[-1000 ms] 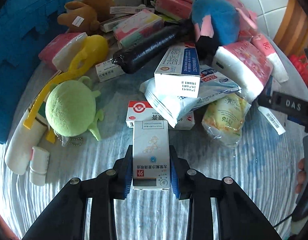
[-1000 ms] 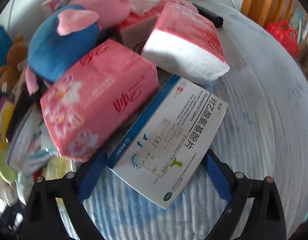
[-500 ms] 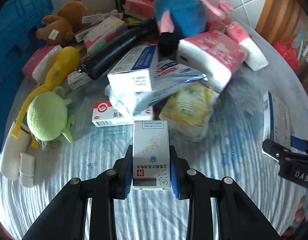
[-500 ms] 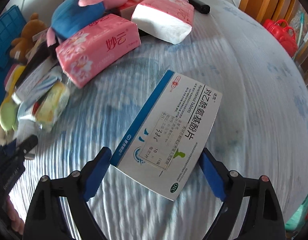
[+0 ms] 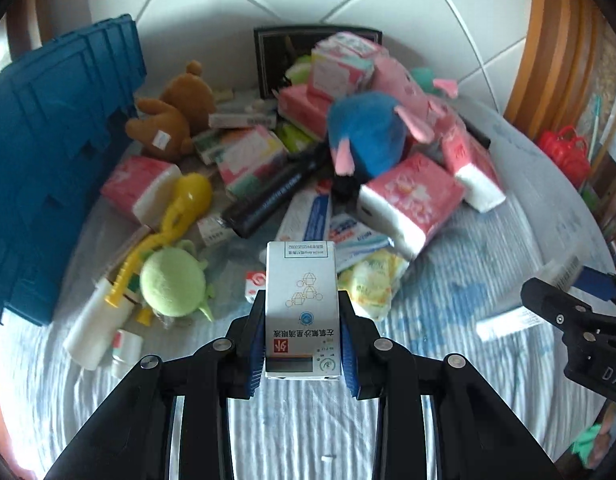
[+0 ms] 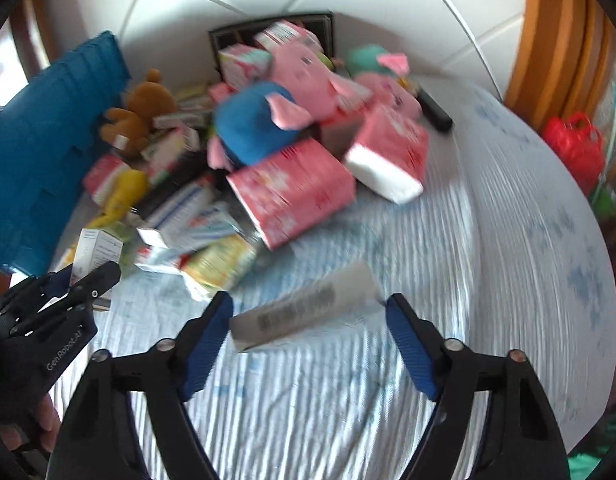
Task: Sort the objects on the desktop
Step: 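Grasp the white-blue paracetamol tablet box with the right tool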
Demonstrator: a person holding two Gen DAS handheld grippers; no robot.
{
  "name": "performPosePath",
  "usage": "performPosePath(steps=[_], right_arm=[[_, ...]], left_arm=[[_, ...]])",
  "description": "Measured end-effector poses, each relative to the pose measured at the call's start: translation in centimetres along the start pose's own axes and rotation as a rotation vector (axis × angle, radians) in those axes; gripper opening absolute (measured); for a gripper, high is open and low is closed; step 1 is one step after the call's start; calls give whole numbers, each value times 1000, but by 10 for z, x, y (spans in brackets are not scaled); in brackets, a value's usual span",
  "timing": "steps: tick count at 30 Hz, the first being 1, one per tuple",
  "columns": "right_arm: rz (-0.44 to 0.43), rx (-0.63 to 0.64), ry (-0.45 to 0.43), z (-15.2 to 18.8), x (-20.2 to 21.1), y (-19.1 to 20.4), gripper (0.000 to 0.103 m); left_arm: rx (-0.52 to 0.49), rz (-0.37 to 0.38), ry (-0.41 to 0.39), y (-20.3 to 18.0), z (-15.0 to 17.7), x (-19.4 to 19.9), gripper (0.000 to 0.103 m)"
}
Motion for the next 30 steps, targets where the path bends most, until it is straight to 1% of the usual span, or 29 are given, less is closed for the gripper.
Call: performPosePath(steps=[1, 4, 7, 12, 20, 21, 22, 23, 25, 30], right_arm=[[-7, 3, -3, 0, 5, 3, 26], [-5, 10, 13, -1, 6, 6, 25], [-6, 0, 31, 6, 3, 3, 25], [2, -20, 91, 29, -10, -17, 25], [2, -84, 151, 57, -26, -43, 26], [1, -89, 157, 59, -29, -43, 28], [-3, -94, 164, 61, -32, -44, 36], [-6, -99, 171, 63, -35, -43, 48], [-9, -102, 180, 67, -40, -42, 63], [-17, -113, 202, 73, -53, -38, 63]], left_arm=[[9, -3, -7, 6, -2, 6, 31], [30, -17, -21, 17, -5, 15, 31], [43, -13, -17, 18, -5, 15, 31], [35, 5, 17, 5, 3, 4, 31], [-10, 18, 52, -17, 13, -9, 31], [-14, 20, 55, -20, 14, -11, 31], [-18, 22, 58, -22, 15, -12, 31], [-22, 24, 63, -24, 17, -15, 31], [-31, 29, 75, -29, 20, -20, 31], [-57, 38, 109, -39, 29, -35, 31]])
Point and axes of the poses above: each gripper's, at about its wrist camera, not at the fingertips, and x roughly against the way its jaws point, y to its left, z to its underside, the point moved 7 cm from there along -x, roughly the way its jaws point, and after that the axes turned 10 degrees about -z, right-handed, at the moved point
